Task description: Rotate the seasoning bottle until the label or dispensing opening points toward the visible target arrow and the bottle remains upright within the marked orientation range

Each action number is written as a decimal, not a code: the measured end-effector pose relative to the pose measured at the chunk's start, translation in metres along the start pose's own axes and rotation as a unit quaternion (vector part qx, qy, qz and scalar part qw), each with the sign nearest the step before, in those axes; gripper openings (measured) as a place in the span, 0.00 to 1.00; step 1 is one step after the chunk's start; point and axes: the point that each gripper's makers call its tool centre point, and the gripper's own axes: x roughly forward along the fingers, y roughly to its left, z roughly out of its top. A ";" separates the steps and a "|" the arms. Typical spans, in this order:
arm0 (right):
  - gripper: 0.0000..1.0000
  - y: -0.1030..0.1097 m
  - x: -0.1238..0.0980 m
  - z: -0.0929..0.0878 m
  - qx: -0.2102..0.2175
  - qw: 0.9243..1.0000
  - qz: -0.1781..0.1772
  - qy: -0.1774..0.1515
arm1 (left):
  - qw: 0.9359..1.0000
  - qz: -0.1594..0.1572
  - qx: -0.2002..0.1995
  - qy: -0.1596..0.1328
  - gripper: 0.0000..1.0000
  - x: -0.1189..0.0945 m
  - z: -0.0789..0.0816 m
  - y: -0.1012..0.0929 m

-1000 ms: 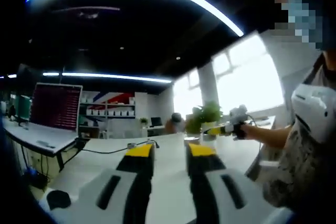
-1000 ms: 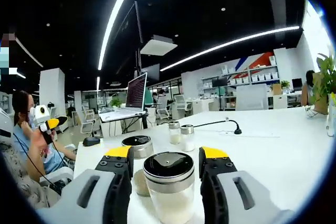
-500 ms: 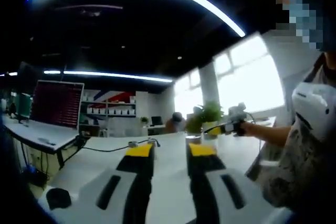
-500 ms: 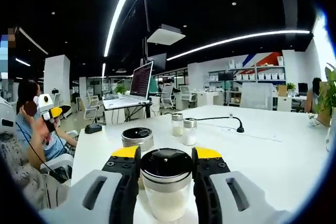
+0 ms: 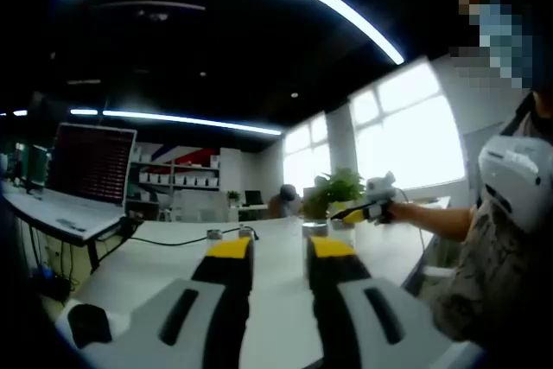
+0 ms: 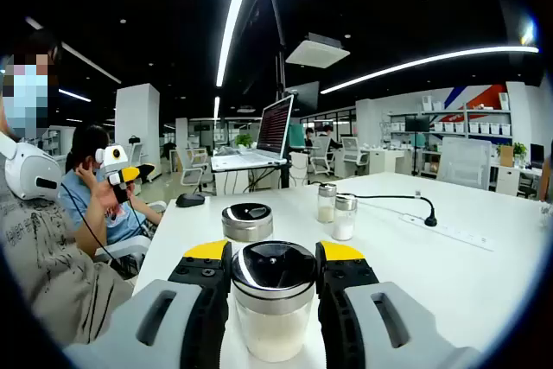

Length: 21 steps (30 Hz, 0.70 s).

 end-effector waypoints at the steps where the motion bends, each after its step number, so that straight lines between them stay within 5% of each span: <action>1: 0.38 0.001 0.000 0.000 0.000 1.000 0.007 -0.008 | 1.000 0.000 -0.001 0.000 0.26 0.000 0.000 0.001; 9: 0.40 0.003 -0.001 -0.001 -0.009 0.999 0.025 -0.024 | 1.000 0.001 -0.005 0.002 0.26 0.000 -0.003 0.004; 10: 0.46 0.004 -0.002 -0.002 -0.005 0.999 0.026 -0.031 | 1.000 0.000 -0.006 0.003 0.26 0.000 -0.004 0.003; 13: 0.90 0.000 -0.015 0.011 0.051 0.993 -0.003 -0.109 | 1.000 -0.015 -0.007 -0.003 0.26 0.002 -0.006 0.001; 14: 0.85 0.002 -0.023 0.013 0.060 0.991 -0.003 -0.123 | 0.999 -0.023 -0.031 -0.012 0.26 0.004 -0.006 0.000; 17: 0.50 0.016 -0.053 0.030 0.093 0.976 0.011 -0.195 | 0.996 -0.018 -0.080 -0.027 0.26 0.010 -0.012 0.009; 19: 0.57 0.028 -0.070 0.041 0.116 0.966 0.019 -0.232 | 0.994 -0.016 -0.100 -0.029 0.26 0.015 -0.017 0.010; 21: 0.57 0.039 -0.080 0.043 0.094 0.968 0.008 -0.234 | 0.994 -0.020 -0.107 -0.027 0.26 0.021 -0.022 0.007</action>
